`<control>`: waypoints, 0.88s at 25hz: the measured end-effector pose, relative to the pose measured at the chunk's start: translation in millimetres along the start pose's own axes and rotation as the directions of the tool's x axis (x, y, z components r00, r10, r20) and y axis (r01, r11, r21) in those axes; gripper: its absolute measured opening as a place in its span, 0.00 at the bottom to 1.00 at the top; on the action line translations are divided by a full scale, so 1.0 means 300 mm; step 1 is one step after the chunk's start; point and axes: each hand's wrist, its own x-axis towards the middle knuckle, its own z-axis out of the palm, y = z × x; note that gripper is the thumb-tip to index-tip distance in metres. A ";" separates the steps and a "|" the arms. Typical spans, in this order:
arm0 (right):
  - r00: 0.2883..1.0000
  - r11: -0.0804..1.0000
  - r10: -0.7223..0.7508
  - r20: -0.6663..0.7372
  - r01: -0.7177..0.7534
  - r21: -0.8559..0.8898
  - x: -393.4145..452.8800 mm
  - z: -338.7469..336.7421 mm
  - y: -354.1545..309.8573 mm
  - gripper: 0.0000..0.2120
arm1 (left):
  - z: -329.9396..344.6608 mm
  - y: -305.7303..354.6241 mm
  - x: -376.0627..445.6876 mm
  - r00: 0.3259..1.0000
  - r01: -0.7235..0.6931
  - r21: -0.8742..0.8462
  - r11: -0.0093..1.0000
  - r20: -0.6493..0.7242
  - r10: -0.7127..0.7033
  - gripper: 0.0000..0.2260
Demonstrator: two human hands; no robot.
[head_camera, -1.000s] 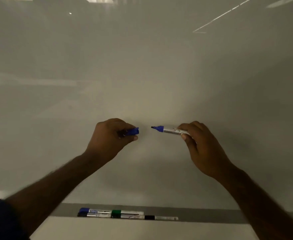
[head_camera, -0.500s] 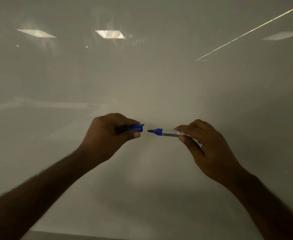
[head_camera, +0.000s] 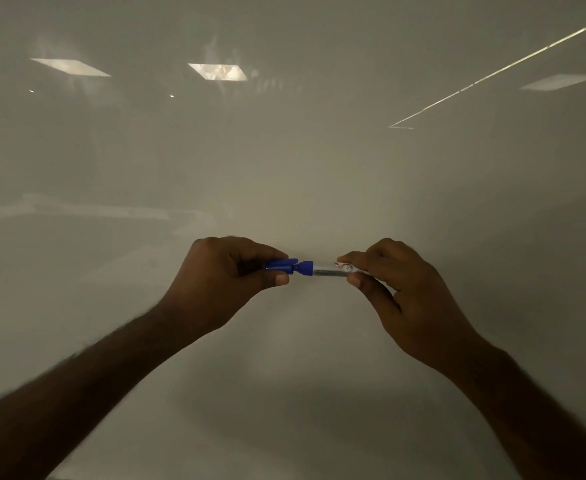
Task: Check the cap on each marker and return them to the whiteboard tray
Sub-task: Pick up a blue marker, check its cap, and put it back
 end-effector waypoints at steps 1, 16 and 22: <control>1.000 1.000 -0.007 0.008 0.007 -0.002 0.001 0.004 0.003 0.14 | 0.011 0.000 -0.001 1.000 0.008 -0.004 1.000 0.011 -0.008 0.12; 0.999 1.000 0.012 0.047 -0.013 0.026 -0.049 0.034 0.042 0.12 | 0.118 0.025 -0.033 0.997 -0.076 -0.007 0.997 0.006 0.076 0.06; 0.997 0.999 0.035 0.075 -0.034 -0.009 -0.073 0.037 0.048 0.11 | 0.159 0.005 -0.050 0.988 -0.153 0.016 0.988 0.021 0.153 0.07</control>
